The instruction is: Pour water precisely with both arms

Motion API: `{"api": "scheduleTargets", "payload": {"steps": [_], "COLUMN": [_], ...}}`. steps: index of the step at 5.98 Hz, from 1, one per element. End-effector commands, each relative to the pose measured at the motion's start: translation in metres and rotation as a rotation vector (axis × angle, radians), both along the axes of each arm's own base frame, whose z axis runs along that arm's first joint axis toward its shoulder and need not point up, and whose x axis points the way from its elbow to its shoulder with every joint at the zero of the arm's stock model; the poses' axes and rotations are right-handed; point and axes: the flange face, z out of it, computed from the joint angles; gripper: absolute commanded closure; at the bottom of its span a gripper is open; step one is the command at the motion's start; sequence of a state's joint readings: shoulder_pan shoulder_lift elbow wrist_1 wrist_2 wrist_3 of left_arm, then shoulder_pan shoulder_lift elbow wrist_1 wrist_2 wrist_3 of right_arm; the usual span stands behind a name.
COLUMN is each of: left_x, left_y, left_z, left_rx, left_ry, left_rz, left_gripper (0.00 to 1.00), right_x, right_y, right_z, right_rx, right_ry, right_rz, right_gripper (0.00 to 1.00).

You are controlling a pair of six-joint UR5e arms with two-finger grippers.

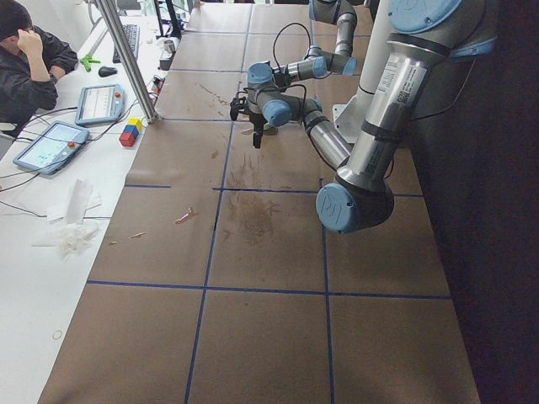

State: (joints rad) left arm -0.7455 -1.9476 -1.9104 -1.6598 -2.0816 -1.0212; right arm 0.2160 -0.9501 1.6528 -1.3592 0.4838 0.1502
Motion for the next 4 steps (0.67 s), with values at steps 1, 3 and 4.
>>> {"api": "scheduleTargets", "payload": {"steps": [1,3,4], "left_x": [0.001,0.001,0.001], "left_y": [0.000,0.000,0.000], "left_z": [0.000,0.000,0.000], "left_rx": [0.000,0.000,0.000], "left_ry": [-0.001,0.000,0.000], "left_rz": [0.000,0.001,0.001], "left_gripper": [0.00,0.00,0.00], "right_x": [0.023,0.057,0.075], "right_y": [0.004,-0.003,-0.009], "right_z": [-0.021,-0.036,-0.043], "right_rx": [-0.094,-0.220,-0.313], "right_ry": [-0.282,-0.635,-0.781], "right_rz": [-0.021,0.014,-0.002], "right_gripper": [1.00,1.00,1.00]}}
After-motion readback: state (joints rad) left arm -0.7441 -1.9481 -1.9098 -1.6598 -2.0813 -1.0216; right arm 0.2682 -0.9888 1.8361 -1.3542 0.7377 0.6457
